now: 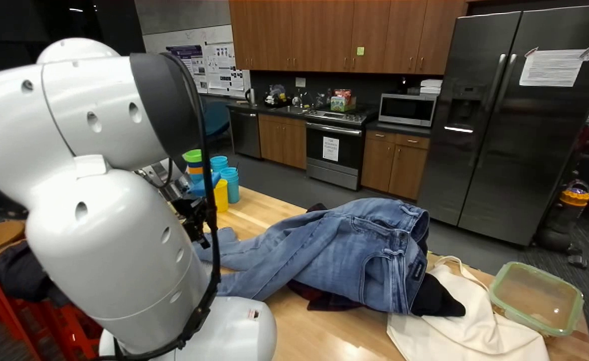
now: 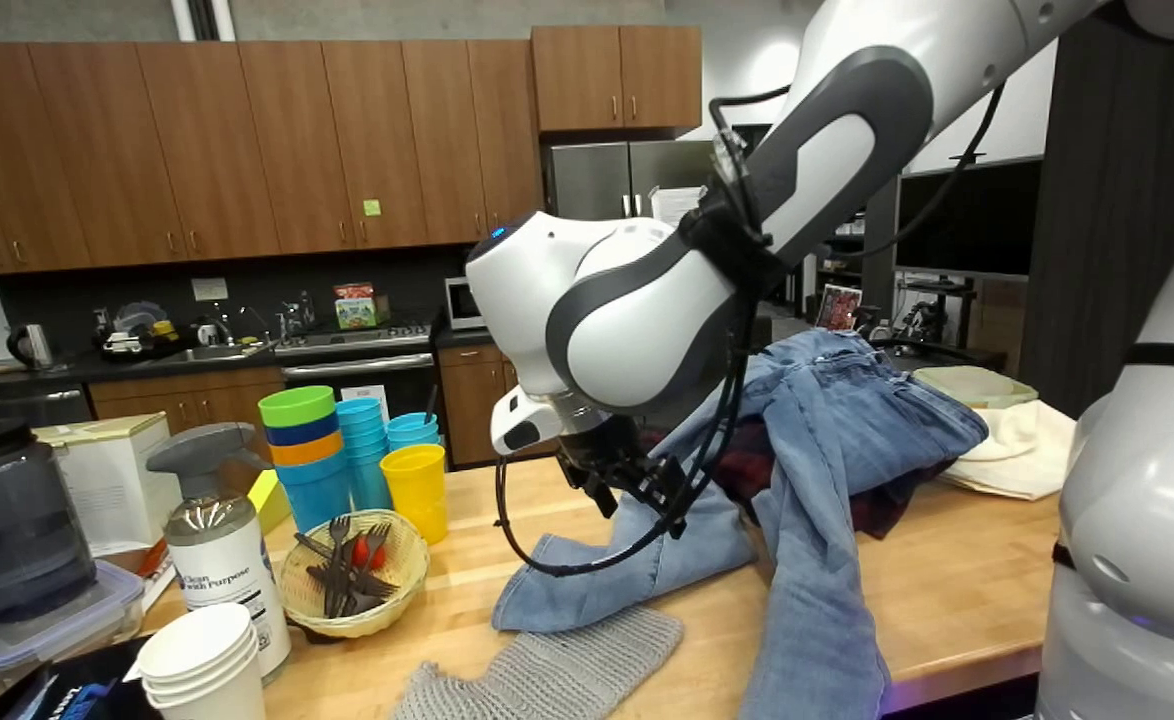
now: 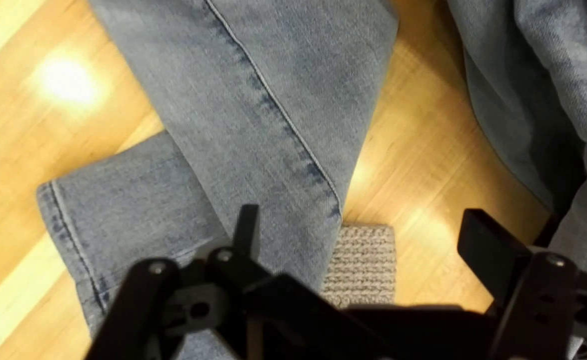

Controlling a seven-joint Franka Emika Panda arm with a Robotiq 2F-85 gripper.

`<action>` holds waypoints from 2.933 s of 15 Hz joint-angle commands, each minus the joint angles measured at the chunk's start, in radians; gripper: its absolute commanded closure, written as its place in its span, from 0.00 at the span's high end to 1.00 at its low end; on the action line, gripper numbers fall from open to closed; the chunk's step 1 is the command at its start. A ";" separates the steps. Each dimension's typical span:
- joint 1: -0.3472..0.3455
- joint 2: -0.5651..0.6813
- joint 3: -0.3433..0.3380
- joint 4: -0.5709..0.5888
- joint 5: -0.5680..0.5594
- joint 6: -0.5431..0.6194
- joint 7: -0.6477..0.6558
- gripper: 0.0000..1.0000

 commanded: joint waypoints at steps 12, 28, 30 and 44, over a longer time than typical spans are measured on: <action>-0.021 0.238 0.028 0.083 -0.136 0.067 -0.008 1.00; -0.100 0.234 -0.007 0.026 0.034 0.133 -0.078 1.00; -0.108 0.230 -0.011 0.018 0.039 0.141 -0.075 0.87; -0.093 0.203 0.008 0.099 0.043 0.064 -0.038 0.01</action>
